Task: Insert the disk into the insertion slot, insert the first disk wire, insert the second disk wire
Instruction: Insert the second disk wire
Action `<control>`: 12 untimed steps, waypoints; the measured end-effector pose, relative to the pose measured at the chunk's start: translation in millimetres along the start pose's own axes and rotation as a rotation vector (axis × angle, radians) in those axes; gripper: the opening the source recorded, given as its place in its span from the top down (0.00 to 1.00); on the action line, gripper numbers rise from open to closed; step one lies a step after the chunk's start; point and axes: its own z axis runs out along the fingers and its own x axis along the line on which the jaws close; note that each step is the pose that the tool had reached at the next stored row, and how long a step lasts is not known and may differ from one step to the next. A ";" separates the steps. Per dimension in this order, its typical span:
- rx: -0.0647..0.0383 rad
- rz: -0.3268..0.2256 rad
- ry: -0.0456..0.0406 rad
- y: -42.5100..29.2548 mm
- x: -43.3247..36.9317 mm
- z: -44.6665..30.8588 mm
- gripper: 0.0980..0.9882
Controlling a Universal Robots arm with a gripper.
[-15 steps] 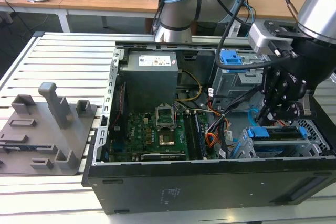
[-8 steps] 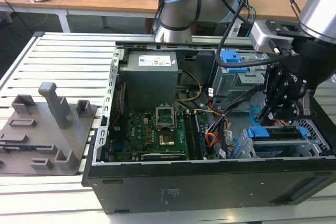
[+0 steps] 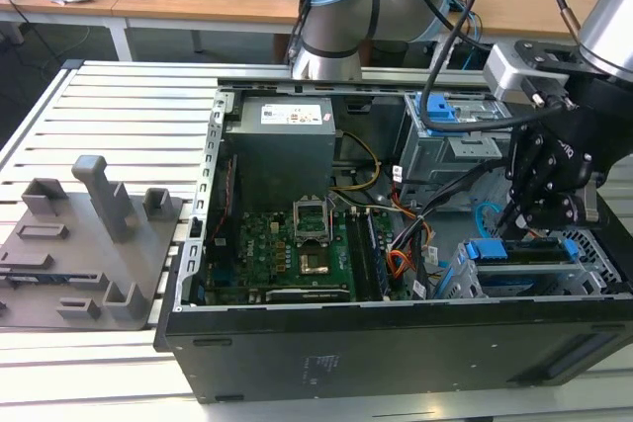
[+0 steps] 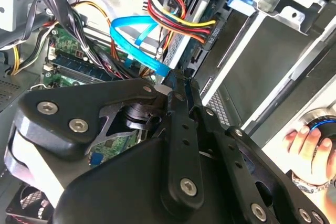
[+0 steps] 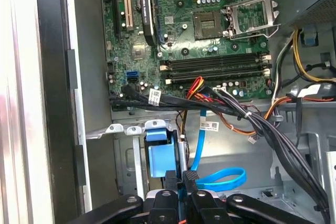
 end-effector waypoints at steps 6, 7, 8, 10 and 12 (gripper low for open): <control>-0.001 0.000 0.0002 -8.0 -0.7 2.2 0.93; -0.001 0.000 0.0002 -9.5 -0.9 2.4 0.93; -0.001 0.000 0.0002 -10.4 -1.0 2.5 0.93; -0.001 0.000 0.0002 -12.5 -1.3 2.7 0.93; -0.001 0.000 0.0002 -14.5 -1.5 3.0 0.93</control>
